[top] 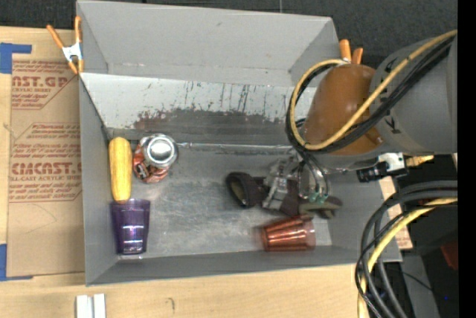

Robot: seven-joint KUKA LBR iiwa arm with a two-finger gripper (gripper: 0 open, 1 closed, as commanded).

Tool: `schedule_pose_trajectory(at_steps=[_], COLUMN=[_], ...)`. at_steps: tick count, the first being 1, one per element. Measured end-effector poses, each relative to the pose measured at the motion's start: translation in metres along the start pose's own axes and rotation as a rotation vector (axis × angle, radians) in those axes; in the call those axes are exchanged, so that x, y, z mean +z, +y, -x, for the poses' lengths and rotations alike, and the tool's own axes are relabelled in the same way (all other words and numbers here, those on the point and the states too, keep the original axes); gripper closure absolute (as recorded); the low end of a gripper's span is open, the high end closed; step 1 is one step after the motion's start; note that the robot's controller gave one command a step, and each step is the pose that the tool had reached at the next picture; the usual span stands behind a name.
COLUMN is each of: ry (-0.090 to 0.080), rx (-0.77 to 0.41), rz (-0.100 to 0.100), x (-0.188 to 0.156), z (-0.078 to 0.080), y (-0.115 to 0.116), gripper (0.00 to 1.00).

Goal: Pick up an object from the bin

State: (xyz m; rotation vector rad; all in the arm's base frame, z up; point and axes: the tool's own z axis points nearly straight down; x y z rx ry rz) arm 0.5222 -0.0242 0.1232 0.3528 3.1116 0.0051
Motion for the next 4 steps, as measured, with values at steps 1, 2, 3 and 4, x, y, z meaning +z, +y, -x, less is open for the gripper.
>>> schedule_pose_trajectory(at_steps=[1,2,3,4], ry=[0.006,0.01,0.005,0.006], rx=[0.0,0.0,0.0,-0.001], rz=[-0.001,-0.002,-0.002,-0.002], x=[-0.007,-0.024,-0.04,-0.05], z=[-0.001,-0.001,0.0,0.0], y=[0.0,0.0,0.001,0.001], gripper=[1.0,1.0,1.0,1.0])
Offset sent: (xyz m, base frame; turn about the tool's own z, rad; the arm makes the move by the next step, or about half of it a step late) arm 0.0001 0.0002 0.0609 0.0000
